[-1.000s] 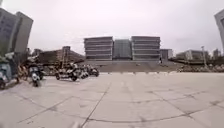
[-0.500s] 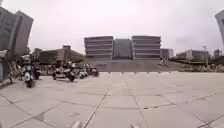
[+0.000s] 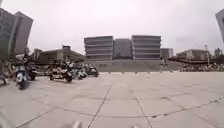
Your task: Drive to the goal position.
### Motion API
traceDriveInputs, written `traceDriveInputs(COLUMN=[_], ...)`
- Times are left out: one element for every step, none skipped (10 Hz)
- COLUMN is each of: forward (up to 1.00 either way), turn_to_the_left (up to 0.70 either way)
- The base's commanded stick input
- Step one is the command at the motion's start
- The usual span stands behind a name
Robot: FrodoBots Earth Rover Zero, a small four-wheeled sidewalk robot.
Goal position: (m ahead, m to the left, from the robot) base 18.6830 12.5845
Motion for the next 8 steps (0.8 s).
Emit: traceDriveInputs(forward=[0.70, 0.70, 0.70, 0.70, 0.70, 0.70, 0.70, 0.70], turn_to_the_left=[-0.24, -0.33, -0.33, -0.33, -0.05, 0.00, 0.00, 0.00])
